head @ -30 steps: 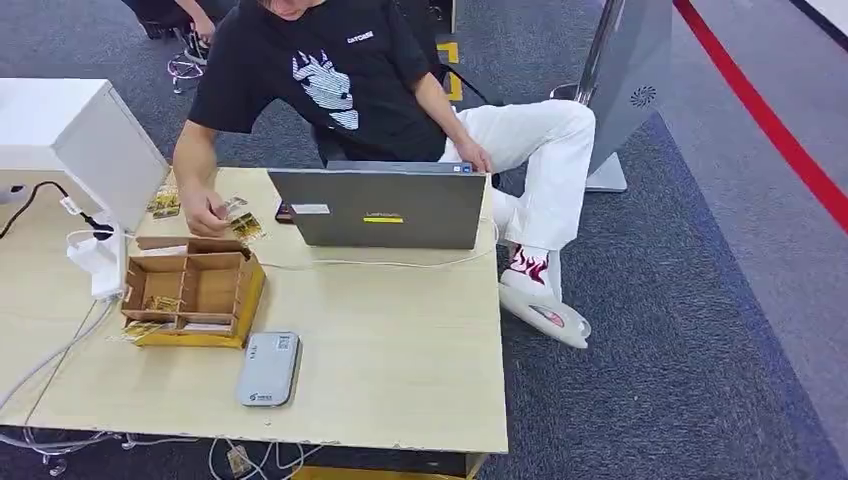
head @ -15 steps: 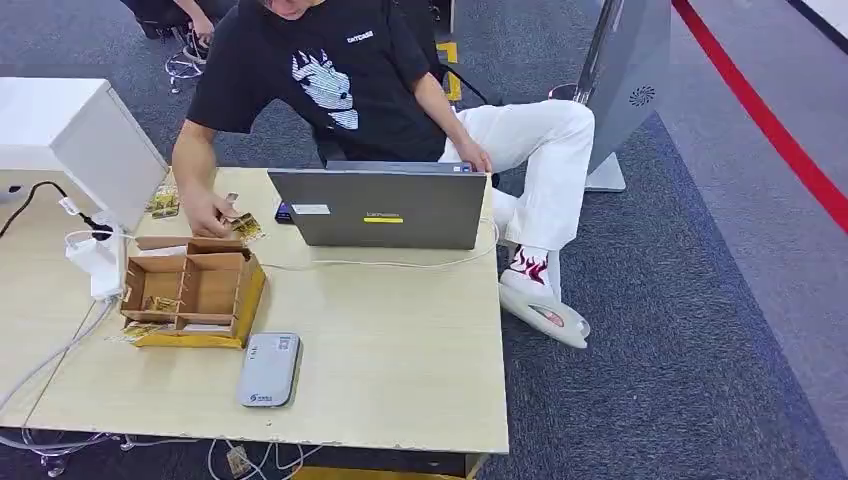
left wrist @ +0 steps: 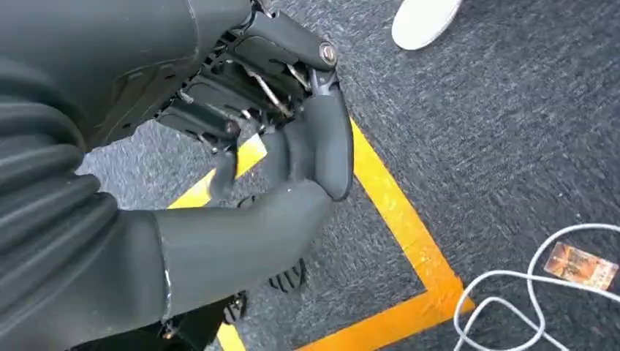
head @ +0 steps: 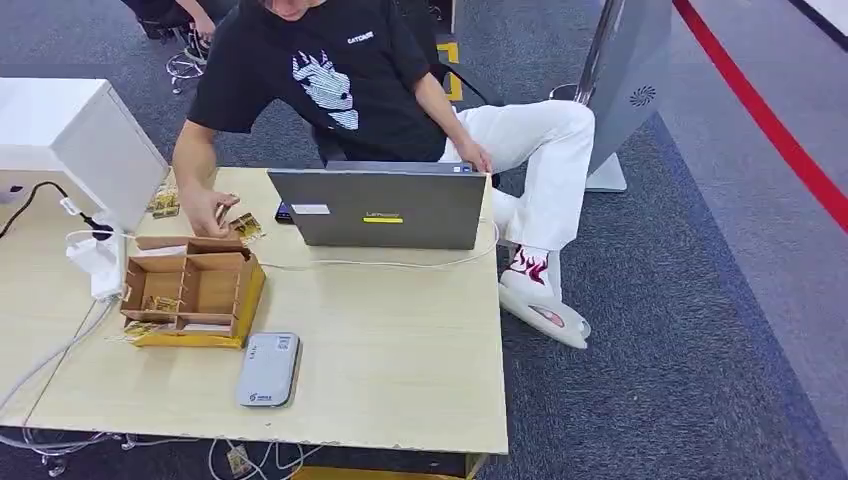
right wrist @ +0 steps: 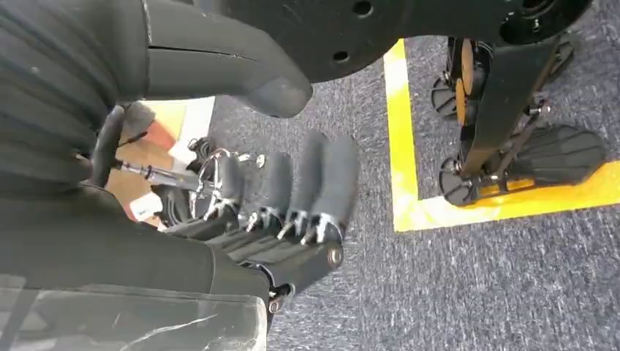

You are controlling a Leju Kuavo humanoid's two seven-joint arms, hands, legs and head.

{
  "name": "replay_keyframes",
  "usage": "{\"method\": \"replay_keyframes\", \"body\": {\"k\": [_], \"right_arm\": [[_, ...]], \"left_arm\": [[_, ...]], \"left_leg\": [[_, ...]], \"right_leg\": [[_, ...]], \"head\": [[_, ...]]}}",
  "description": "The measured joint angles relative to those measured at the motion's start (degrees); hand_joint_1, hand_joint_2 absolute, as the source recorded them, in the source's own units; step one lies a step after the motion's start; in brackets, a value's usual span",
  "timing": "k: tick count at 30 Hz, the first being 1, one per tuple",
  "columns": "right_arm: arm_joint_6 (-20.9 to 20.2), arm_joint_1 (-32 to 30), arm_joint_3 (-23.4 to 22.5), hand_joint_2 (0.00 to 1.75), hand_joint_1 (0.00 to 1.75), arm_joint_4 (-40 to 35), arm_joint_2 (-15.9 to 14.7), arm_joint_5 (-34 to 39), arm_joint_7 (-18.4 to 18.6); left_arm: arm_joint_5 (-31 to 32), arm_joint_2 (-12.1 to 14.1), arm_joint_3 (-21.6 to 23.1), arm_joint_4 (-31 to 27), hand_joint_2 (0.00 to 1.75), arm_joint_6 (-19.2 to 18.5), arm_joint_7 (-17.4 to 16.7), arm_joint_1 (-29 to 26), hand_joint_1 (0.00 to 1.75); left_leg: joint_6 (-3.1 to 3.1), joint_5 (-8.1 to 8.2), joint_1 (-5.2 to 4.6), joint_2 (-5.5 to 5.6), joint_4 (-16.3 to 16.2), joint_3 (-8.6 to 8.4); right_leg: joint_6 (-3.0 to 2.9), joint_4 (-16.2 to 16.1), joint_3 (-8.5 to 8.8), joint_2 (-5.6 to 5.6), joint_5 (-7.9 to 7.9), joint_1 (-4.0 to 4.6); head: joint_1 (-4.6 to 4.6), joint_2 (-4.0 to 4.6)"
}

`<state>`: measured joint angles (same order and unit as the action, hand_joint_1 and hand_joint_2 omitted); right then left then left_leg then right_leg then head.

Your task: Pass the card to the sensor for recognition and then transmit it.

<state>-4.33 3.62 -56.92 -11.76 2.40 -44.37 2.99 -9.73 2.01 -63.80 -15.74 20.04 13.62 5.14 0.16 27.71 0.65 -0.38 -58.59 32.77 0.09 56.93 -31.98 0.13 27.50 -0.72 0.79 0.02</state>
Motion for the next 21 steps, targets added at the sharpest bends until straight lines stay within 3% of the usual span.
{"method": "replay_keyframes", "body": {"k": [1, 2, 3, 6, 9, 21], "right_arm": [[-0.17, -0.02, 0.00, 1.75, 1.75, 0.00, 0.00, -0.13, 0.00], [-0.26, -0.02, 0.00, 1.75, 1.75, 0.00, 0.00, -0.48, 0.13], [-0.41, -0.02, 0.00, 1.75, 0.00, 0.00, 0.00, -0.68, 0.35], [-1.16, -0.08, 0.15, 1.75, 0.00, 0.00, 0.00, -1.99, 0.70], [-1.20, -0.71, 2.74, 1.75, 0.00, -0.44, -0.02, -1.88, 0.41], [0.31, -3.72, 16.41, 1.75, 0.00, -2.93, -0.46, 10.75, -0.59]], "left_arm": [[-0.70, -0.02, 0.00, 0.11, 1.75, -0.24, -0.61, 0.00, 1.75], [-1.33, -0.07, 0.00, 0.24, 1.75, -0.35, -1.54, 0.00, 0.00], [-1.81, -0.11, 0.00, 0.46, 1.75, -0.35, -2.63, 0.00, 0.00], [-2.99, -0.42, 0.04, 0.98, 1.75, -0.52, -5.51, -0.07, 0.00], [-3.06, -0.70, 2.28, 1.01, 1.75, -0.83, -5.92, -0.72, 0.00], [0.48, -0.74, 16.88, 1.01, 1.75, -6.07, -7.95, -3.89, 0.00]], "left_leg": [[0.00, 0.00, 0.00, 0.00, 0.00, 0.00], [0.00, 0.00, -0.01, 0.00, 0.00, 0.01], [0.00, 0.00, -0.02, 0.01, 0.00, 0.01], [-0.01, 0.00, -0.03, 0.01, 0.00, 0.02], [-0.01, 0.01, -0.02, 0.01, 0.00, 0.01], [-0.01, 0.01, -0.02, 0.01, 0.00, 0.01]], "right_leg": [[0.00, 0.00, 0.00, 0.00, 0.00, 0.00], [0.00, 0.00, 0.00, 0.00, 0.00, 0.00], [0.00, -0.01, 0.00, 0.00, 0.00, 0.00], [0.01, -0.02, 0.01, 0.00, 0.00, -0.01], [0.01, -0.02, 0.01, 0.00, 0.00, -0.01], [0.01, -0.02, 0.01, 0.01, 0.00, 0.00]], "head": [[-0.02, 0.00], [0.00, -0.02], [-0.02, -0.02], [0.00, -0.02], [-0.02, 0.00], [0.00, 0.00]]}}
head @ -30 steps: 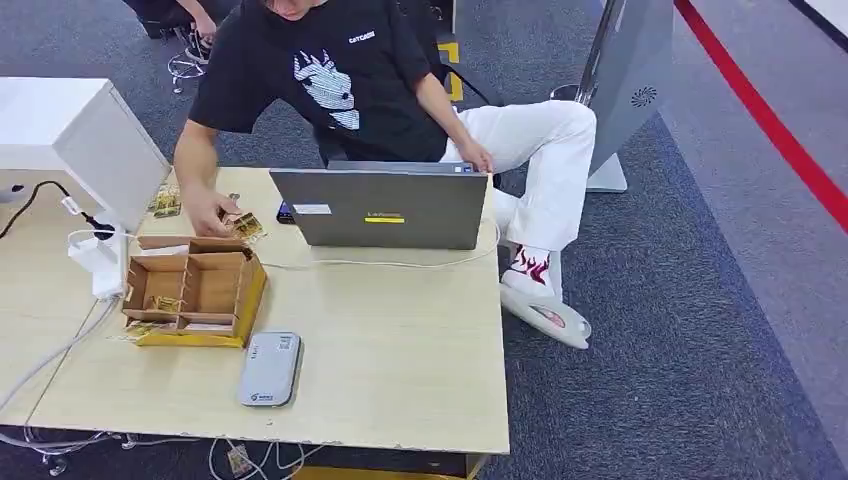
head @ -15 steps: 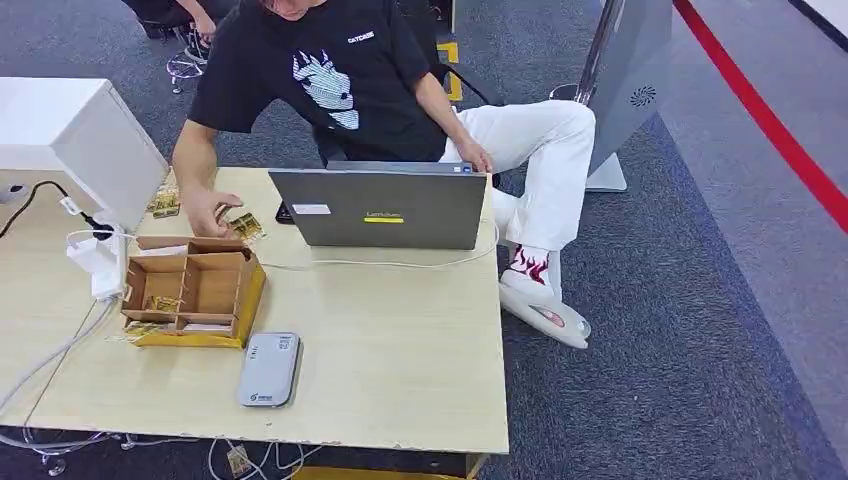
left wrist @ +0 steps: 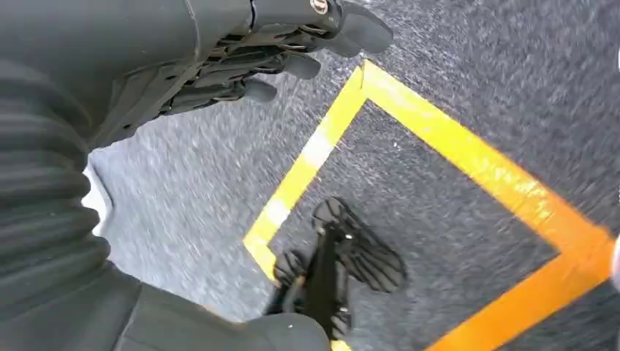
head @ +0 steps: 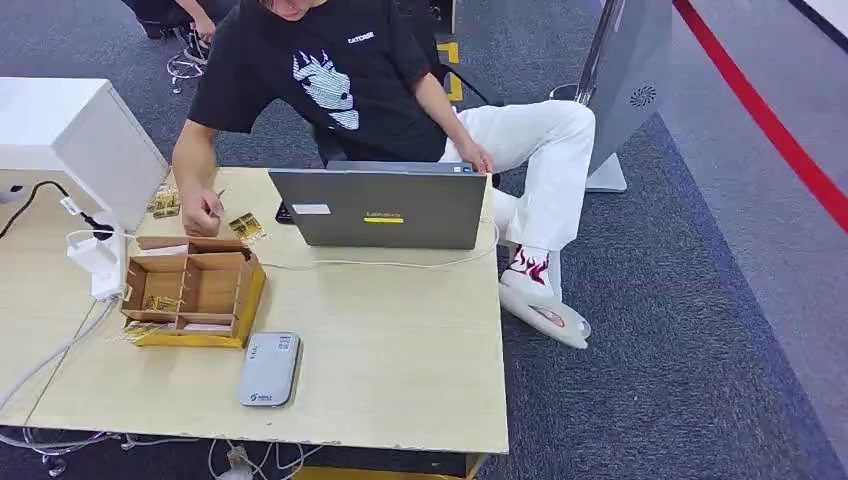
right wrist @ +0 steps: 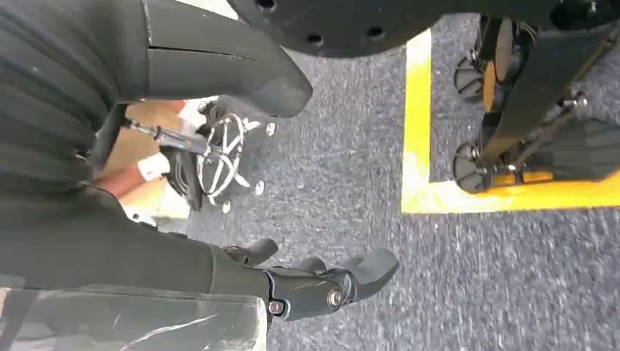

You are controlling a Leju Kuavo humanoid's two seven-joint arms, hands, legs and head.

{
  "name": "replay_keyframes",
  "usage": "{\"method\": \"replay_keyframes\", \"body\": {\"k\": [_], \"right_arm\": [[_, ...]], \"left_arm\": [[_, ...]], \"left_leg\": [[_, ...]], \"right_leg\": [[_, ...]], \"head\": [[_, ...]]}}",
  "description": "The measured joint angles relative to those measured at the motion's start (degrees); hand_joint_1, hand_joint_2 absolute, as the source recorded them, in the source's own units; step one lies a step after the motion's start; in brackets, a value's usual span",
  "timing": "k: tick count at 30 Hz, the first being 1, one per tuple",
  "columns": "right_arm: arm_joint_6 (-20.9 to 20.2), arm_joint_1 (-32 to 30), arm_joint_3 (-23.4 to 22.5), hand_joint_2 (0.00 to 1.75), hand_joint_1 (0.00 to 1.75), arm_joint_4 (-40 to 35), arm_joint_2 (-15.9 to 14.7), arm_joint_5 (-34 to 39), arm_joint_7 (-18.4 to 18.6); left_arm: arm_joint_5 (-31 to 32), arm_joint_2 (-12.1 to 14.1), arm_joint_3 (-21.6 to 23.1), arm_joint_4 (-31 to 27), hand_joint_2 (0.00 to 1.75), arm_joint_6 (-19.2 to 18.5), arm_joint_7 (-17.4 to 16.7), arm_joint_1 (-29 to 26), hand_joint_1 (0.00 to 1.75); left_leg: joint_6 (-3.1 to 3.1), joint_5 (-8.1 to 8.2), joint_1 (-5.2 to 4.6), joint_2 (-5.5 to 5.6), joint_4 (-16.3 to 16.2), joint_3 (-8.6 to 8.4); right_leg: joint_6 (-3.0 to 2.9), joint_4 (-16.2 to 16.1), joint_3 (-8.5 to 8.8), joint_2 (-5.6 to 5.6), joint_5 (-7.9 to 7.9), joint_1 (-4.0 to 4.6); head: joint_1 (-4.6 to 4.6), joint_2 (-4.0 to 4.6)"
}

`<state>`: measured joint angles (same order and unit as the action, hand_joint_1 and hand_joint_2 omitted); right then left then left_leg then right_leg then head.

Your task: Pass the card to the sensor for recognition and then transmit it.

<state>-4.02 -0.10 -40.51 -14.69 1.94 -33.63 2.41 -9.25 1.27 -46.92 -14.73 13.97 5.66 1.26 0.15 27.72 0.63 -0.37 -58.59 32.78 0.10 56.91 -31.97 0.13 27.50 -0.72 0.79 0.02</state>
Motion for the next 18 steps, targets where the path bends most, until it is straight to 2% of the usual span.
{"method": "replay_keyframes", "body": {"k": [15, 16, 18], "right_arm": [[2.03, -3.82, 18.27, 1.75, 0.00, -3.48, -0.48, 15.92, -1.07], [2.05, -4.06, 19.52, 0.00, 0.00, -3.69, -0.50, 16.96, -1.16], [2.16, -4.54, 21.85, 0.00, 0.00, -4.11, -0.55, 18.92, -1.23]], "left_arm": [[4.35, -0.39, 20.87, -2.16, 1.75, -6.50, -2.69, -4.30, 0.00], [4.64, -0.42, 22.33, -2.34, 1.75, -6.95, -2.82, -4.55, 0.00], [5.18, -0.48, 25.04, -2.78, 1.75, -7.79, -3.00, -5.15, 0.00]], "left_leg": [[0.00, 0.01, 0.00, 0.00, 0.00, 0.00], [-0.01, 0.01, 0.00, 0.00, 0.00, 0.01], [-0.01, 0.01, 0.00, 0.00, 0.00, 0.01]], "right_leg": [[0.01, 0.00, 0.00, 0.00, 0.01, 0.00], [0.01, 0.00, 0.00, 0.00, 0.01, 0.00], [0.01, 0.00, 0.00, 0.00, 0.01, 0.00]], "head": [[0.00, 0.00], [0.00, 0.00], [0.00, 0.00]]}}
